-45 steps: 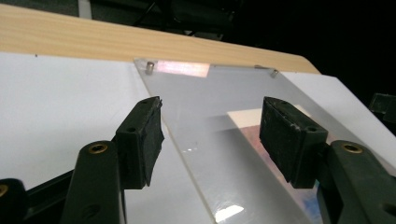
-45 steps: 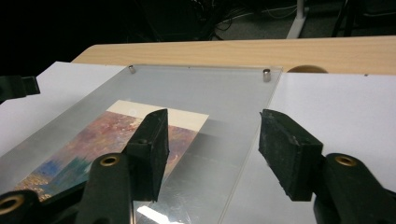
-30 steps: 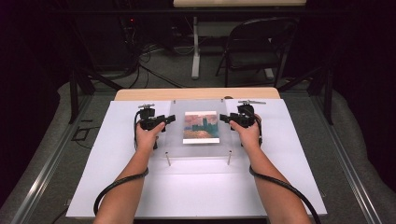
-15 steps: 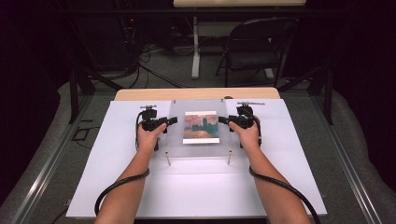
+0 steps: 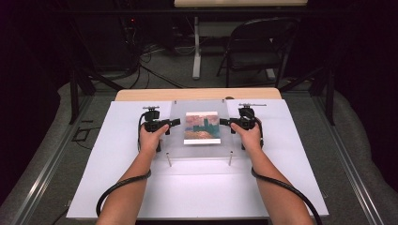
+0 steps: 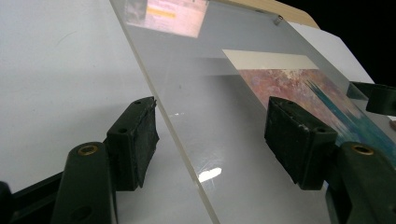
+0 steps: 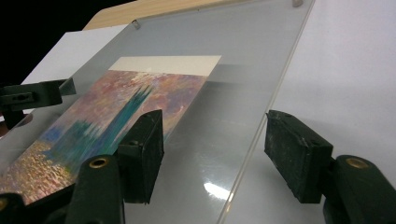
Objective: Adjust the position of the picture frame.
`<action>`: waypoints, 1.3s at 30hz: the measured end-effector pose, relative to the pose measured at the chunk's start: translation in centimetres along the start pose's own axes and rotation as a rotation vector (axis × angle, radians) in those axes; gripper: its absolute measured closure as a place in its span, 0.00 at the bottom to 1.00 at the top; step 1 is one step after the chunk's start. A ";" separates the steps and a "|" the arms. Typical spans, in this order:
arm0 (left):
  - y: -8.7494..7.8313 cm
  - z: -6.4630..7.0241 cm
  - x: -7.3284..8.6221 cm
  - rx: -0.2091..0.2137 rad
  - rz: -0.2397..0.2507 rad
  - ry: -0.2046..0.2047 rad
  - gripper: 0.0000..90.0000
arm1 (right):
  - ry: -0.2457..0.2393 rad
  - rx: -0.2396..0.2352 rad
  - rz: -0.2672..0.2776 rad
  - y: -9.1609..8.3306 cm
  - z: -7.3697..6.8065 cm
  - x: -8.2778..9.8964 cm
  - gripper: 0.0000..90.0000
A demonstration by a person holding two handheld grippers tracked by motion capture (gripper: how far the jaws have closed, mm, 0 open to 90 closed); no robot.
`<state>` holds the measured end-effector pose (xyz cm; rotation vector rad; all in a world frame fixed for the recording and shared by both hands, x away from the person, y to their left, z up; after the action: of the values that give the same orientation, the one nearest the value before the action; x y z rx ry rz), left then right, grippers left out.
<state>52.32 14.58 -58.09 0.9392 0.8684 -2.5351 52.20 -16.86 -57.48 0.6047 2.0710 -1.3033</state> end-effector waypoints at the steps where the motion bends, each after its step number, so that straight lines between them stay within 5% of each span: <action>1: 0.0 0.0 0.0 0.006 0.000 -0.013 0.38 | 0.006 -0.004 0.006 0.1 0.0 0.0 0.41; 11: 0.1 0.1 0.2 0.029 -0.008 -0.024 0.38 | 0.052 -0.044 -0.027 0.3 0.0 0.2 0.39; 39: -0.3 0.3 -0.5 0.033 -0.028 -0.013 0.42 | 0.016 -0.038 -0.037 -0.1 -0.2 -0.3 0.40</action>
<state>52.39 14.65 -57.49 0.9251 0.8441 -2.5844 52.32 -16.77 -57.15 0.5646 2.1237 -1.2807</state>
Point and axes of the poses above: each handheld gripper's, and its own axes: y roughly forward along the jaws, x roughly out of its underside, z roughly to its right, the point moved 4 cm from there along y, roughly forward along the jaws, and after that the axes turned 12 degrees about x, right-handed, at the moved point
